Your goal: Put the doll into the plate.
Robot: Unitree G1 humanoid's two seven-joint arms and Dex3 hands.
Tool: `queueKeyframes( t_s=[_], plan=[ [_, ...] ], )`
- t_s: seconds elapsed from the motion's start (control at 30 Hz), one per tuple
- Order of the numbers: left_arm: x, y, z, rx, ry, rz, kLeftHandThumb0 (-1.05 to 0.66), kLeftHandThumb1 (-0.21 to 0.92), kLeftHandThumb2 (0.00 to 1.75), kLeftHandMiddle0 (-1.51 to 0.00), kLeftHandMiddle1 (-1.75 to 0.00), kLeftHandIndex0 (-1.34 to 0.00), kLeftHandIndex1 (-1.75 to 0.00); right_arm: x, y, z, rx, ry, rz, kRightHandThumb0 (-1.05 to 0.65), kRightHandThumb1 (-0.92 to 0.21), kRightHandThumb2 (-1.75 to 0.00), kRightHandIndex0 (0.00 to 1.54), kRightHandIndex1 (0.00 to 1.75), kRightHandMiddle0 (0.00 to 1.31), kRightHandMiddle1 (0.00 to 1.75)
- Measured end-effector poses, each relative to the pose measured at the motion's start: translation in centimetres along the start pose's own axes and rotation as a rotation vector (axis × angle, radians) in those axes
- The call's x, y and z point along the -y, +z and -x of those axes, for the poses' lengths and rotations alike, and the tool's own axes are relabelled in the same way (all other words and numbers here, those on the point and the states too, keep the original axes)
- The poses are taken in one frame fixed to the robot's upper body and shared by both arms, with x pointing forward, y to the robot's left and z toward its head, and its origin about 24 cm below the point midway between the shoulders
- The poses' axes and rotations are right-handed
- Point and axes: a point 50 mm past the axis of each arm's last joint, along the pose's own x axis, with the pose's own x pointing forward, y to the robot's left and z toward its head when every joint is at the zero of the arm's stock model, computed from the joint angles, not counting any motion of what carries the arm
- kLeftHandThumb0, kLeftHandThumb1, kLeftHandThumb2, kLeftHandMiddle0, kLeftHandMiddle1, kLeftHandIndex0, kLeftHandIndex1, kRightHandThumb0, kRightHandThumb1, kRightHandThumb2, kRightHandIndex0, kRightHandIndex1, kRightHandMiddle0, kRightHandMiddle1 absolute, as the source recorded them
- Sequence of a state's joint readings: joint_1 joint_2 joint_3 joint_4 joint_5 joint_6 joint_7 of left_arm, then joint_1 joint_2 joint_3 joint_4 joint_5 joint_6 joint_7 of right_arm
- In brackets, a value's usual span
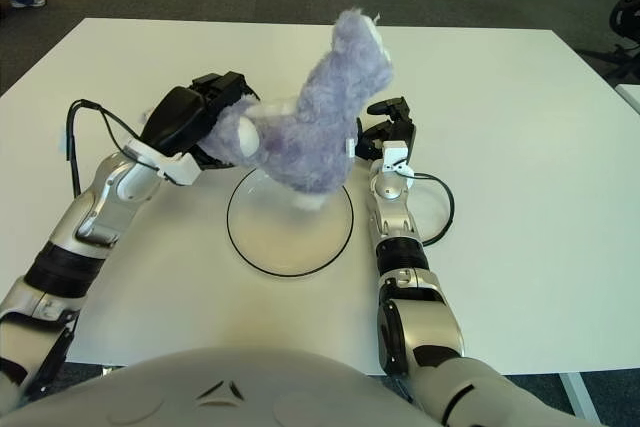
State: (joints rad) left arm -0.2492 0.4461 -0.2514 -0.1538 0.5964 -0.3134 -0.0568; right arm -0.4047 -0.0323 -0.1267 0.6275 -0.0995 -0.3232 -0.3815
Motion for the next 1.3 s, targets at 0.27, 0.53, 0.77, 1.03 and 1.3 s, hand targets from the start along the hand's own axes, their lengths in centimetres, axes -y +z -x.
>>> queueKeyframes(
  t_s=[0.27, 0.53, 0.77, 1.03, 1.3],
  plan=[
    [0.5, 0.3, 0.9, -0.011, -0.092, -0.002, 0.00, 0.17, 1.48, -0.61, -1.74, -0.61, -1.73, 0.0, 0.0, -0.1, -0.001, 0.002, 0.003, -0.01, -0.33, -1.23, 0.72, 1.58, 0.40, 1.66],
    [1.0, 0.4, 1.4, -0.008, -0.144, 0.035, 0.00, 0.20, 1.45, -0.60, -1.74, -0.56, -1.73, 0.1, 0.0, -0.2, -0.001, 0.005, 0.010, -0.01, -0.33, -1.23, 0.72, 1.58, 0.40, 1.66],
    [1.5, 0.9, 1.9, 0.028, -0.155, 0.056, 0.00, 0.24, 1.38, -0.58, -1.75, -0.57, -1.65, 0.2, -0.1, -0.2, -0.002, 0.005, 0.016, -0.01, -0.33, -1.23, 0.72, 1.58, 0.40, 1.66],
    [1.8, 1.0, 2.0, 0.053, -0.166, 0.037, 0.00, 0.31, 1.30, -0.52, -1.75, -0.53, -1.66, 0.2, -0.1, -0.3, -0.004, 0.005, 0.016, -0.01, -0.33, -1.23, 0.71, 1.59, 0.40, 1.65],
    [2.0, 1.0, 2.0, 0.065, -0.171, 0.027, 0.00, 0.34, 1.28, -0.47, -1.75, -0.51, -1.69, 0.2, -0.1, -0.3, -0.004, 0.004, 0.016, -0.01, -0.33, -1.23, 0.72, 1.59, 0.40, 1.65]
  ],
)
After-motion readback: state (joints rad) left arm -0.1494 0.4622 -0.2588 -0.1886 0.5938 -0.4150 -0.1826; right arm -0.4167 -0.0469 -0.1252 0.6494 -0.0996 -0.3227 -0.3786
